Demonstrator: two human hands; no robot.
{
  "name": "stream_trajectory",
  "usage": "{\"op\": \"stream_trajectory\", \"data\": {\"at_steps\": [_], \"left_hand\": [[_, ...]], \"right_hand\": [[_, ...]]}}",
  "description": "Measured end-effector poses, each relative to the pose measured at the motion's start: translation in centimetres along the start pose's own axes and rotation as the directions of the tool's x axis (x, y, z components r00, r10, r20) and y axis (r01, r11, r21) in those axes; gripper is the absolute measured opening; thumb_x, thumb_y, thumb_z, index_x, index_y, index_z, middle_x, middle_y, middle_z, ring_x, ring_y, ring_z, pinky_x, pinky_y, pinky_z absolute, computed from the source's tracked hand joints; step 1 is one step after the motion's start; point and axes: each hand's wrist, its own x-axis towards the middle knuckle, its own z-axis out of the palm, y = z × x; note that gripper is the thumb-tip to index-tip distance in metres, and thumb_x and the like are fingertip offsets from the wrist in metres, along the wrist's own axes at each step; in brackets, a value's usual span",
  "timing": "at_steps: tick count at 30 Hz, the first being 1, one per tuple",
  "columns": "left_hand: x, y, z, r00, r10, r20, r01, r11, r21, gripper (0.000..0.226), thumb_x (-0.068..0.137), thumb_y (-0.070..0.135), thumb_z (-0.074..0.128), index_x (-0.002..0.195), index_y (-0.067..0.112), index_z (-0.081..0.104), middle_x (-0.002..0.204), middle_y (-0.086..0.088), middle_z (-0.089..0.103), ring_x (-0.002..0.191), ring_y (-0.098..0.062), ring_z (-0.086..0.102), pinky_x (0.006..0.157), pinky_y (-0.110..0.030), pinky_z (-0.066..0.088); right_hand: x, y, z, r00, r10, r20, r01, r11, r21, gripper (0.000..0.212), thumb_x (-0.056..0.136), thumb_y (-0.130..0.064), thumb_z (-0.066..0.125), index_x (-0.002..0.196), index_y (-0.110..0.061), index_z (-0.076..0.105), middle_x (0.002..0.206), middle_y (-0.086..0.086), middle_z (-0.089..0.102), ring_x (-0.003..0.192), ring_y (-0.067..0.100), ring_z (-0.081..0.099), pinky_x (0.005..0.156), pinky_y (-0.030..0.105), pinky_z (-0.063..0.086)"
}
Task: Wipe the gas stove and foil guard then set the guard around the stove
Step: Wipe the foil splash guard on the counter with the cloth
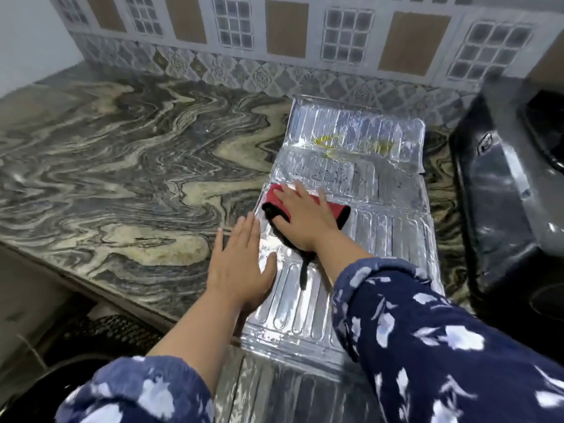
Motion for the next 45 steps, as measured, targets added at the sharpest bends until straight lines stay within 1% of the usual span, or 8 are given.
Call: {"op": "stream_trajectory", "data": {"at_steps": [7, 10, 15, 19, 23, 29, 40, 45], "left_hand": [[5.6, 0.8, -3.3, 0.99, -0.048, -0.134, 0.042, 0.998, -0.047, 0.055, 0.077, 0.036, 0.025, 0.123, 0.012, 0.044, 0.128, -0.007, 0.046, 0.121, -0.024, 0.04, 0.106, -0.043, 0.027], [10.1, 0.2, -2.8, 0.988, 0.135, -0.075, -0.141, 0.986, -0.083, 0.058, 0.093, 0.029, 0.03, 0.148, 0.012, 0.023, 0.158, -0.004, 0.02, 0.147, -0.017, 0.013, 0.119, -0.046, 0.009], [13.6, -0.2, -1.4, 0.968, 0.252, 0.012, -0.25, 0.964, -0.089, 0.058, 0.099, 0.036, 0.016, 0.153, 0.02, -0.001, 0.161, 0.006, -0.006, 0.147, -0.008, -0.005, 0.118, -0.051, -0.007], [11.9, -0.5, -0.8, 0.97, 0.245, 0.009, -0.243, 0.966, -0.084, 0.063, 0.092, 0.039, 0.005, 0.152, 0.024, -0.006, 0.159, 0.011, -0.011, 0.147, -0.006, -0.009, 0.117, -0.052, -0.008], [12.3, -0.2, -0.9, 0.971, 0.24, 0.001, -0.239, 0.966, -0.097, 0.067, 0.086, 0.04, -0.002, 0.152, 0.027, -0.003, 0.159, 0.016, -0.009, 0.146, -0.004, -0.01, 0.117, -0.053, -0.006], [12.6, -0.2, -0.9, 0.978, 0.211, 0.006, -0.21, 0.975, -0.077, 0.077, 0.077, 0.045, -0.009, 0.152, 0.027, 0.002, 0.159, 0.016, -0.006, 0.145, -0.002, -0.011, 0.117, -0.053, -0.005], [12.6, -0.1, -1.2, 0.976, 0.21, 0.052, -0.208, 0.977, -0.048, 0.061, 0.091, 0.039, 0.0, 0.151, 0.03, -0.007, 0.156, 0.016, -0.02, 0.144, -0.007, -0.02, 0.113, -0.061, -0.014], [12.2, -1.3, -2.8, 0.974, 0.214, 0.072, -0.215, 0.977, 0.001, 0.065, 0.094, 0.041, 0.02, 0.152, 0.018, 0.002, 0.16, 0.005, -0.013, 0.146, -0.01, -0.014, 0.115, -0.057, -0.014]], "right_hand": [[0.0, 1.4, -0.4, 0.992, 0.111, -0.062, -0.106, 0.992, 0.065, 0.065, 0.092, -0.049, 0.039, 0.151, -0.03, 0.02, 0.162, -0.011, 0.008, 0.149, 0.011, -0.002, 0.119, 0.051, -0.007], [-1.4, 1.4, -0.5, 0.989, 0.115, -0.092, -0.107, 0.99, 0.09, 0.062, 0.091, -0.046, 0.036, 0.15, -0.037, 0.02, 0.161, -0.013, 0.01, 0.149, 0.013, 0.002, 0.119, 0.049, -0.006], [-2.8, 2.2, -0.9, 0.993, 0.107, -0.047, -0.106, 0.994, 0.023, 0.07, 0.08, -0.059, 0.006, 0.148, -0.044, 0.012, 0.16, -0.017, -0.002, 0.148, 0.013, -0.01, 0.117, 0.051, -0.012], [-2.8, 2.4, -0.3, 0.991, 0.122, -0.056, -0.124, 0.992, -0.024, 0.064, 0.089, -0.058, 0.005, 0.15, -0.041, 0.005, 0.16, -0.018, -0.006, 0.147, 0.011, -0.014, 0.117, 0.052, -0.011], [1.9, 3.0, -0.5, 0.877, 0.471, -0.095, -0.473, 0.881, 0.008, 0.06, 0.098, -0.051, 0.013, 0.152, -0.032, -0.005, 0.16, -0.013, -0.009, 0.148, 0.02, -0.017, 0.113, 0.059, -0.016], [7.9, 3.5, -1.5, 0.964, 0.262, -0.041, -0.262, 0.965, 0.022, 0.055, 0.1, -0.047, 0.017, 0.152, -0.034, 0.004, 0.161, -0.013, -0.005, 0.148, 0.018, -0.014, 0.115, 0.058, -0.012], [2.7, 12.0, -2.7, 0.794, 0.596, -0.117, -0.6, 0.8, 0.004, 0.062, 0.097, -0.054, 0.008, 0.151, -0.029, -0.012, 0.159, -0.008, -0.016, 0.146, 0.018, -0.019, 0.116, 0.058, -0.011], [1.6, 8.2, -2.0, 0.859, 0.506, -0.071, -0.505, 0.862, 0.037, 0.06, 0.099, -0.051, 0.014, 0.152, -0.028, -0.002, 0.16, -0.005, -0.014, 0.147, 0.019, -0.017, 0.113, 0.056, -0.014]]}}
